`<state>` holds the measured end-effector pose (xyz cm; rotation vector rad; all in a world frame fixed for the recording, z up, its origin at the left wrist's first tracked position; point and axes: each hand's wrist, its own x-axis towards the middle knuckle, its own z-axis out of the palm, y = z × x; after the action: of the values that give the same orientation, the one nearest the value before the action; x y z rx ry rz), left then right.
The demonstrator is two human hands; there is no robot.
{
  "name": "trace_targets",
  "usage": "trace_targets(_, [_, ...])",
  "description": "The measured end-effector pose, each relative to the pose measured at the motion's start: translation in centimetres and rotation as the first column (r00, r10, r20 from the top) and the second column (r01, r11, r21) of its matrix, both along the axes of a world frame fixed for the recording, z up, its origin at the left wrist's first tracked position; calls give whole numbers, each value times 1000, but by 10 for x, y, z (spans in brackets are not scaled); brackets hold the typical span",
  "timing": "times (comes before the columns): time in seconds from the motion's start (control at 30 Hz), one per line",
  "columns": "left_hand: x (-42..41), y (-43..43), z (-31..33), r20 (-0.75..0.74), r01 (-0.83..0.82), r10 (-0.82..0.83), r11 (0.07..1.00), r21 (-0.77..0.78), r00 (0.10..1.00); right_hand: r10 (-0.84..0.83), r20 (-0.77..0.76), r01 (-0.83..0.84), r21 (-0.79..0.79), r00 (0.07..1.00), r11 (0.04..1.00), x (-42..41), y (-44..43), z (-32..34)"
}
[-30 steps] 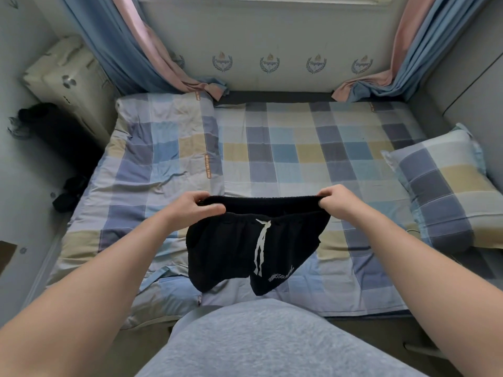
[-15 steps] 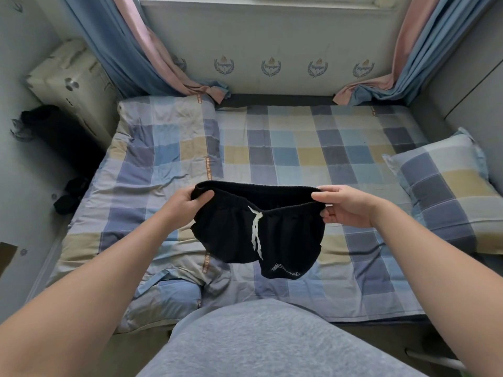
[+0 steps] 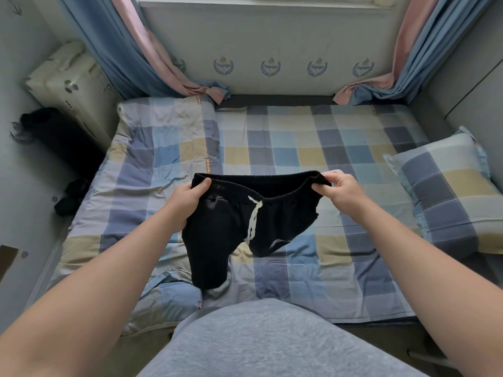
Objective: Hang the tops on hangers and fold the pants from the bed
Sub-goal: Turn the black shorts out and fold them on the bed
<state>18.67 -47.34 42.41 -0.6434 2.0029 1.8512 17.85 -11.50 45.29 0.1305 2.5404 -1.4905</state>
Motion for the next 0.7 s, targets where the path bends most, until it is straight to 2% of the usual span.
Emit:
trace_targets(0.2, [-5,30,13,275,-283,235,947,151,932,-148,119,155,-50,982,987,4,-21,1])
trace_targets(0.33, [-2,53,23,287,-357,280,896,263,916,-196,170,217,-115,966,969,10,-45,8])
trace_targets(0.47, [4,72,45,176,-276,227,899,340,958,-98,192,153,-292,976,944,18,-63,30])
trace_targets(0.57, [14,89,60,-21,-101,115,930,355,993,37,164,30,-391,986,920,23,-74,46])
trace_targets(0.7, [28,97,71,-200,114,-43,927,357,979,234,99,-190,-334,967,923,27,-84,58])
